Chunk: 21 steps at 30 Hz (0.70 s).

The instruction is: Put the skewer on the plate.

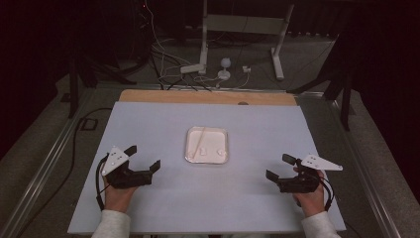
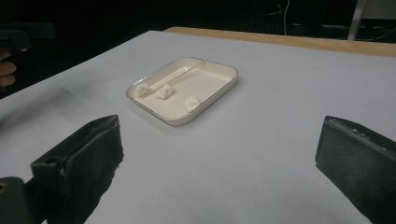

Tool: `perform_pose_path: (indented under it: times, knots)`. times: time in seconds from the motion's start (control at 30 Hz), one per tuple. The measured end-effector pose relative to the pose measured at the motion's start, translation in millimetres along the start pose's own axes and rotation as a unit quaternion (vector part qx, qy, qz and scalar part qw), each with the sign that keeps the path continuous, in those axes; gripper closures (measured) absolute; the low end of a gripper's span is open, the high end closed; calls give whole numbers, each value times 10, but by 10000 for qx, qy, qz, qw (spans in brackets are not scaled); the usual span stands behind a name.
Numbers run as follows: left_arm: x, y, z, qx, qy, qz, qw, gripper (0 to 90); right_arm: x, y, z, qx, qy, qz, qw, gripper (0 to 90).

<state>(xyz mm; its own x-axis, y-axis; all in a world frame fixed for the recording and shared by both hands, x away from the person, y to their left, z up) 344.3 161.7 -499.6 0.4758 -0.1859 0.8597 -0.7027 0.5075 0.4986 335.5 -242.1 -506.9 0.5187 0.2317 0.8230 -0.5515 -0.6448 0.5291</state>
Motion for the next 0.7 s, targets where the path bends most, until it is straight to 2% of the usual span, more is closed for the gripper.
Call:
perform_pose_path:
  times: [0.17,0.4,0.5,0.7]
  knots:
    - [-57,70,-45,99,3,21,9999,5,0,2,2,-38,20,13,10000,0]
    - [-48,160,-97,208,35,163,9996,6,6,14,16,-152,53,54,9999,0]
    - [-41,186,-129,211,120,222,9995,5,3,19,10,-181,79,55,9998,0]
    - [-55,191,-158,250,161,180,9994,6,-7,19,14,-221,87,52,9997,0]
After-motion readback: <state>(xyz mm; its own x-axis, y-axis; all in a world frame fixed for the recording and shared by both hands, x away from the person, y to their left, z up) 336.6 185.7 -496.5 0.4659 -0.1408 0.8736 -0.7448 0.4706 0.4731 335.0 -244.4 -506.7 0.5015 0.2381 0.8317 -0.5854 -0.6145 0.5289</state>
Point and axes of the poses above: each handheld gripper's, and its own axes: y roughly backward along the jaws, x roughly out of its top, z roughly to its right, the point moved 10 cm from there along -y, roughly forward along the jaws, and after that the axes turned 11 degrees about -z, right-handed, at the moved point
